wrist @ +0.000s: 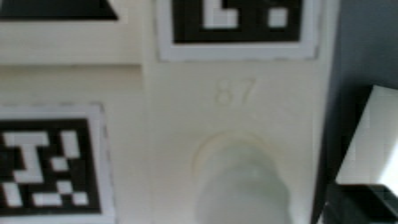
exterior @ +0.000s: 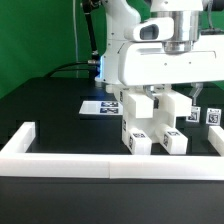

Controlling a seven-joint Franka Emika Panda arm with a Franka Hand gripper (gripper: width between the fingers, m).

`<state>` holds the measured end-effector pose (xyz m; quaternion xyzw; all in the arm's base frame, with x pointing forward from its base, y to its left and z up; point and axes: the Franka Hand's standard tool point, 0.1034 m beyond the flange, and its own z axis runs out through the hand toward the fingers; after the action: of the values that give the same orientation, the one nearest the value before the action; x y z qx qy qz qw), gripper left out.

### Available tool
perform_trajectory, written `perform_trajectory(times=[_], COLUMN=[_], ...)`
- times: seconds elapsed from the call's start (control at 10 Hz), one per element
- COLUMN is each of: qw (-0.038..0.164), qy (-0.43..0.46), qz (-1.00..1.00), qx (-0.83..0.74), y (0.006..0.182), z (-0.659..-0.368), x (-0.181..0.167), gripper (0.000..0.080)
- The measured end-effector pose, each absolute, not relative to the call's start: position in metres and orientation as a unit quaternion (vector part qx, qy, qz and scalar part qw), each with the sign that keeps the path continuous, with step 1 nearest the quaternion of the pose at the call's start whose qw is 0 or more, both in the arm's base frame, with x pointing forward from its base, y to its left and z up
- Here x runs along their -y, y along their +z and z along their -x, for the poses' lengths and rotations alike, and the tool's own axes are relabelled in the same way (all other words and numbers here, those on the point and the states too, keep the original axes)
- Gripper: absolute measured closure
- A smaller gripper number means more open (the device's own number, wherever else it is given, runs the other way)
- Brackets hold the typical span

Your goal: Assemble chair

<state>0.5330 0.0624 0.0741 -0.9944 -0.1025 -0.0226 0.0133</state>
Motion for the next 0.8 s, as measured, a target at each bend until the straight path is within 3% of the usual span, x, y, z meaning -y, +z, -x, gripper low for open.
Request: perform_trajectory(times=[0.1, 0.4, 0.8], qw=[0.013, 0.014, 0.033], qy=[-0.022, -0.019, -0.01], qz=[0.994, 0.994, 0.997], qx=[0.103, 0.102, 0.068], y=[0.074, 0.075, 0.122], z=[-0.533, -0.532, -0.533], x=[-0.062, -0.062, -0.073], gripper=[0.0171, 0.0151, 0.015])
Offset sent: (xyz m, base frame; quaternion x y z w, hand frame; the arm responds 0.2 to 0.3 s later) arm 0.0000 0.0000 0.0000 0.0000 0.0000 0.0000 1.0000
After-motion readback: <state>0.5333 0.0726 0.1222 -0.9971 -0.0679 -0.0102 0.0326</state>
